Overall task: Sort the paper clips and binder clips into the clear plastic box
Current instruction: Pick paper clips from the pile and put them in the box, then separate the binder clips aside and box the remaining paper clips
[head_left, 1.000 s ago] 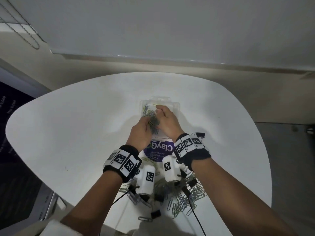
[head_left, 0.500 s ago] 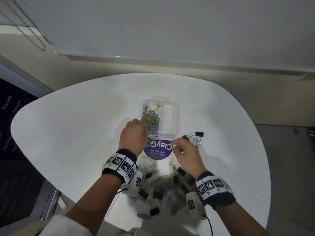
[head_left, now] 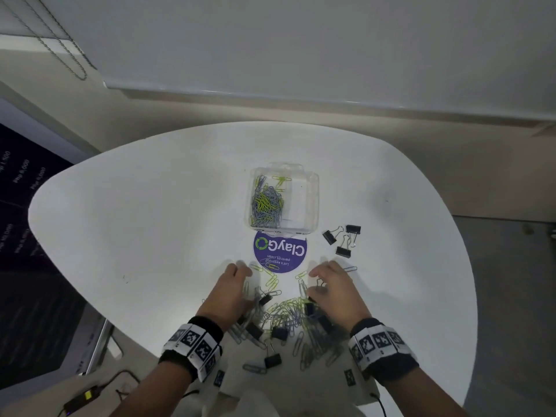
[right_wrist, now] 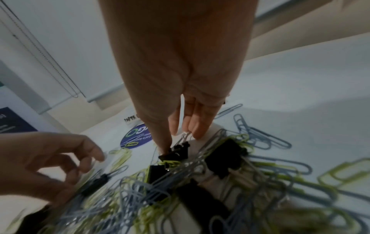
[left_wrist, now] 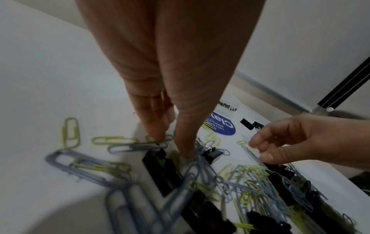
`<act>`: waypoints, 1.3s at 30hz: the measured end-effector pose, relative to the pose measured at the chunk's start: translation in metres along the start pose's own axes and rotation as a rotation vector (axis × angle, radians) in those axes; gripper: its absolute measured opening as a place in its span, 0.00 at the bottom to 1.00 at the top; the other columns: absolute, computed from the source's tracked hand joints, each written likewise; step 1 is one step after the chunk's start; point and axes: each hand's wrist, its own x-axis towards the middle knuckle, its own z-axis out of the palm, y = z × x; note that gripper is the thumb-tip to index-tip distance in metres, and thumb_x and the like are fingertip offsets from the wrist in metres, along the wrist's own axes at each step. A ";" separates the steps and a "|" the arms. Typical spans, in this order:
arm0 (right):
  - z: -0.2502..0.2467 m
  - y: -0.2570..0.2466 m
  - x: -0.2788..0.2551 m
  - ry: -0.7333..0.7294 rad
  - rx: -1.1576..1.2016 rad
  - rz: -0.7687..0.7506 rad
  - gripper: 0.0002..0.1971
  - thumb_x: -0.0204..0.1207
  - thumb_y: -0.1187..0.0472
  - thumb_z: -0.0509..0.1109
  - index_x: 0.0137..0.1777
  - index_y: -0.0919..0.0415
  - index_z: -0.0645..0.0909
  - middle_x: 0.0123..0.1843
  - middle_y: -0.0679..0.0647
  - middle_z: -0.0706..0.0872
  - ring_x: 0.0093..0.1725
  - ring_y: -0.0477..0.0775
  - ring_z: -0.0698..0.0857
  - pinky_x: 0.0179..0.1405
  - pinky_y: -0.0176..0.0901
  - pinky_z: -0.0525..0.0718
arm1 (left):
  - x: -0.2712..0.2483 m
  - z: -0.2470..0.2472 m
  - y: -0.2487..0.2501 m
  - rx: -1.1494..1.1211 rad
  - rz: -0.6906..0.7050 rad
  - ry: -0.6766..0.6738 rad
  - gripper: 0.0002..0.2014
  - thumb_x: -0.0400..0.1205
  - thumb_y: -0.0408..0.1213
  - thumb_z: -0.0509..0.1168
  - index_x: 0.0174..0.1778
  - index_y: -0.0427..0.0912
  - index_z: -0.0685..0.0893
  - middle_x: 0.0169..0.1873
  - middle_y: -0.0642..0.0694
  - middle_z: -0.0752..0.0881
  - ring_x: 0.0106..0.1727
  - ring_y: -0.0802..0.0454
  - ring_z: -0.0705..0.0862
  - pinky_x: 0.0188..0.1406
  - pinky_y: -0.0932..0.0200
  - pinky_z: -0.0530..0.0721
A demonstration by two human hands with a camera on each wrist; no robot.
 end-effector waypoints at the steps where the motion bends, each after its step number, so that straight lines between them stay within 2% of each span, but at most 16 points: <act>1: 0.004 -0.001 -0.001 -0.004 -0.009 -0.010 0.13 0.76 0.64 0.72 0.60 0.55 0.83 0.57 0.45 0.76 0.49 0.43 0.82 0.47 0.16 0.73 | 0.001 0.002 0.004 -0.018 0.013 -0.002 0.21 0.75 0.32 0.69 0.64 0.38 0.75 0.55 0.44 0.73 0.53 0.43 0.79 0.49 0.62 0.73; 3: 0.011 -0.004 -0.001 -0.035 -0.026 -0.031 0.15 0.75 0.68 0.69 0.61 0.55 0.84 0.57 0.45 0.76 0.56 0.46 0.80 0.49 0.20 0.75 | 0.004 0.007 0.010 -0.010 0.050 -0.007 0.16 0.77 0.27 0.66 0.62 0.38 0.78 0.56 0.44 0.74 0.52 0.43 0.80 0.46 0.68 0.69; 5: 0.013 -0.007 0.000 -0.063 -0.044 -0.050 0.17 0.74 0.69 0.67 0.61 0.55 0.84 0.57 0.45 0.77 0.59 0.45 0.77 0.51 0.23 0.75 | 0.007 0.012 0.014 0.006 0.074 -0.009 0.17 0.77 0.24 0.64 0.61 0.40 0.80 0.58 0.45 0.76 0.52 0.46 0.81 0.45 0.71 0.68; 7: 0.012 -0.013 0.000 -0.039 -0.020 -0.064 0.15 0.74 0.66 0.68 0.59 0.53 0.84 0.54 0.44 0.78 0.56 0.44 0.79 0.49 0.22 0.75 | 0.010 0.012 0.019 -0.013 0.094 0.028 0.17 0.78 0.24 0.62 0.61 0.43 0.81 0.58 0.46 0.78 0.54 0.46 0.82 0.48 0.65 0.74; 10: 0.006 -0.024 0.006 0.091 0.129 -0.094 0.12 0.76 0.65 0.70 0.57 0.51 0.84 0.51 0.45 0.80 0.50 0.42 0.83 0.49 0.25 0.81 | 0.014 0.008 0.027 -0.054 0.174 0.178 0.17 0.78 0.25 0.63 0.60 0.45 0.81 0.59 0.47 0.79 0.56 0.47 0.81 0.52 0.56 0.81; 13: -0.005 -0.037 0.022 0.287 0.180 -0.175 0.12 0.79 0.62 0.71 0.61 0.51 0.83 0.54 0.41 0.82 0.58 0.42 0.81 0.60 0.39 0.83 | 0.024 0.001 0.034 -0.056 0.214 0.335 0.17 0.78 0.29 0.66 0.63 0.45 0.79 0.60 0.48 0.77 0.59 0.49 0.79 0.56 0.53 0.83; 16: -0.023 -0.057 0.046 0.401 0.192 -0.204 0.18 0.80 0.57 0.71 0.70 0.50 0.78 0.61 0.41 0.81 0.65 0.44 0.77 0.66 0.40 0.79 | 0.046 -0.013 0.042 0.055 0.204 0.423 0.28 0.77 0.32 0.68 0.74 0.45 0.71 0.73 0.45 0.70 0.73 0.47 0.69 0.70 0.52 0.76; 18: -0.033 -0.071 0.068 0.352 0.243 -0.177 0.26 0.80 0.53 0.71 0.77 0.49 0.71 0.68 0.44 0.79 0.69 0.43 0.75 0.69 0.38 0.74 | 0.062 -0.023 0.046 0.142 0.175 0.383 0.31 0.78 0.35 0.67 0.78 0.45 0.66 0.80 0.43 0.62 0.80 0.43 0.59 0.75 0.48 0.68; 20: -0.039 -0.085 0.092 0.249 0.275 -0.111 0.33 0.79 0.49 0.71 0.82 0.49 0.63 0.76 0.46 0.74 0.74 0.45 0.72 0.73 0.40 0.71 | 0.074 -0.028 0.046 0.177 0.108 0.283 0.28 0.79 0.38 0.65 0.77 0.46 0.68 0.82 0.42 0.57 0.83 0.41 0.53 0.78 0.45 0.64; 23: -0.043 -0.102 0.126 0.110 0.270 -0.019 0.40 0.79 0.51 0.71 0.85 0.54 0.54 0.83 0.52 0.67 0.81 0.52 0.68 0.75 0.43 0.68 | 0.082 -0.025 0.042 0.238 0.091 0.219 0.23 0.80 0.39 0.62 0.74 0.46 0.74 0.82 0.41 0.58 0.84 0.41 0.49 0.80 0.46 0.62; 26: -0.043 -0.109 0.153 0.043 0.229 0.075 0.40 0.77 0.57 0.71 0.85 0.58 0.54 0.78 0.58 0.72 0.76 0.59 0.73 0.69 0.45 0.72 | 0.082 -0.021 0.038 0.249 0.133 0.241 0.24 0.81 0.35 0.62 0.75 0.43 0.72 0.82 0.39 0.59 0.84 0.40 0.49 0.81 0.48 0.59; 30: -0.029 -0.105 0.171 0.095 0.162 0.127 0.40 0.71 0.54 0.73 0.81 0.54 0.59 0.75 0.58 0.74 0.74 0.62 0.73 0.74 0.59 0.72 | 0.082 -0.021 0.032 0.207 0.206 0.265 0.24 0.80 0.32 0.67 0.74 0.42 0.73 0.82 0.37 0.60 0.84 0.40 0.50 0.77 0.51 0.63; 33: -0.022 -0.101 0.174 0.150 0.192 0.079 0.36 0.71 0.57 0.75 0.77 0.53 0.63 0.73 0.53 0.76 0.73 0.57 0.75 0.74 0.60 0.72 | 0.083 -0.023 0.030 0.194 0.214 0.260 0.23 0.80 0.32 0.67 0.72 0.45 0.75 0.82 0.39 0.60 0.85 0.41 0.50 0.75 0.51 0.69; 36: -0.022 -0.100 0.174 0.164 0.364 0.090 0.37 0.72 0.63 0.76 0.76 0.50 0.61 0.74 0.53 0.77 0.72 0.54 0.77 0.72 0.56 0.77 | 0.084 -0.024 0.032 0.221 0.208 0.241 0.23 0.80 0.31 0.66 0.72 0.44 0.76 0.82 0.39 0.60 0.85 0.40 0.50 0.78 0.51 0.64; 37: -0.023 -0.100 0.173 0.167 0.406 0.097 0.37 0.73 0.66 0.75 0.77 0.51 0.60 0.73 0.55 0.76 0.72 0.54 0.77 0.71 0.53 0.78 | 0.084 -0.025 0.034 0.244 0.204 0.239 0.23 0.79 0.31 0.68 0.71 0.43 0.77 0.81 0.38 0.62 0.84 0.38 0.53 0.78 0.49 0.64; 39: -0.023 -0.099 0.169 0.196 0.395 0.093 0.35 0.76 0.68 0.73 0.79 0.55 0.61 0.73 0.58 0.75 0.72 0.56 0.76 0.72 0.51 0.78 | 0.086 -0.025 0.038 0.292 0.193 0.259 0.24 0.75 0.31 0.71 0.68 0.40 0.79 0.78 0.36 0.68 0.81 0.35 0.61 0.77 0.44 0.70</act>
